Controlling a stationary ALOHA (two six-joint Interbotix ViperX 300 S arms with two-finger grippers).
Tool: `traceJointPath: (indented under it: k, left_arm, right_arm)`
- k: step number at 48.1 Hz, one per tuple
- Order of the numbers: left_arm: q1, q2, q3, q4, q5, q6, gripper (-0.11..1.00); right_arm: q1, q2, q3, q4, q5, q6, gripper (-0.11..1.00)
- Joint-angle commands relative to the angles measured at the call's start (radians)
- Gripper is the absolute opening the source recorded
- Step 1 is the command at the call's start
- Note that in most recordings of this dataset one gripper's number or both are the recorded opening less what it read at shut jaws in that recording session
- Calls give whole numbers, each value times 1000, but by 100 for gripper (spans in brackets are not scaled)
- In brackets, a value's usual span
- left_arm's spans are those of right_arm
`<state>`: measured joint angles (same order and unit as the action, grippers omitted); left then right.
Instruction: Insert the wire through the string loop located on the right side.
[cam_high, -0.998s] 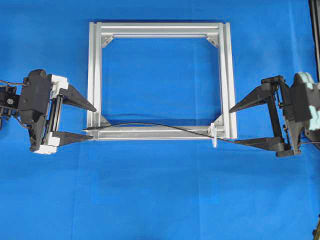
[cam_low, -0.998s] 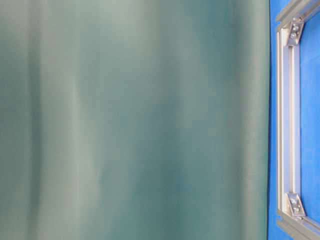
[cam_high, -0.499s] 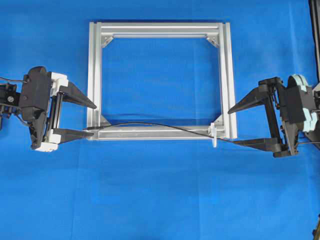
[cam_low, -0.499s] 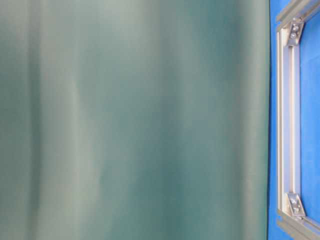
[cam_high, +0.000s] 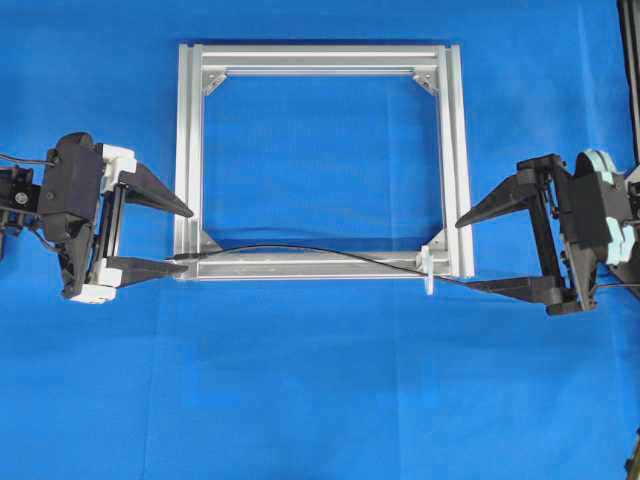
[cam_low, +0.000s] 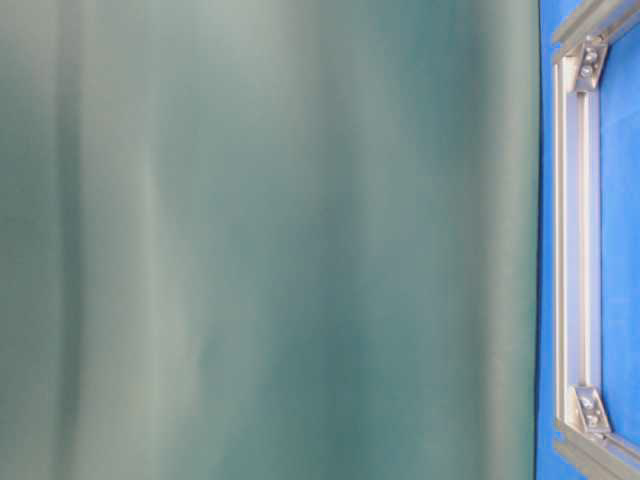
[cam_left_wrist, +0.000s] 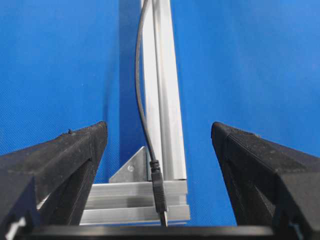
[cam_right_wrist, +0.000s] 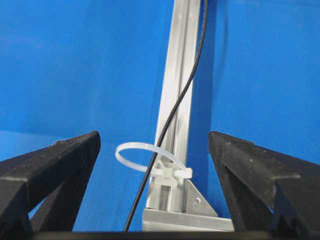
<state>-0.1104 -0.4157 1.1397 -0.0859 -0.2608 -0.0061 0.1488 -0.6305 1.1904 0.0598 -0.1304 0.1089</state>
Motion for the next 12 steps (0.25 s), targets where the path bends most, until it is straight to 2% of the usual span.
traceJointPath:
  k: [1,12]
  left_arm:
    - [3,-9,-18,2,-5,0,81]
    - [11,-9,-20,3,-5,0,81]
  right_arm:
    - [-2,0,-20,-3,-8,0,95]
    - [-6,2,-21,-3,-8,0,95]
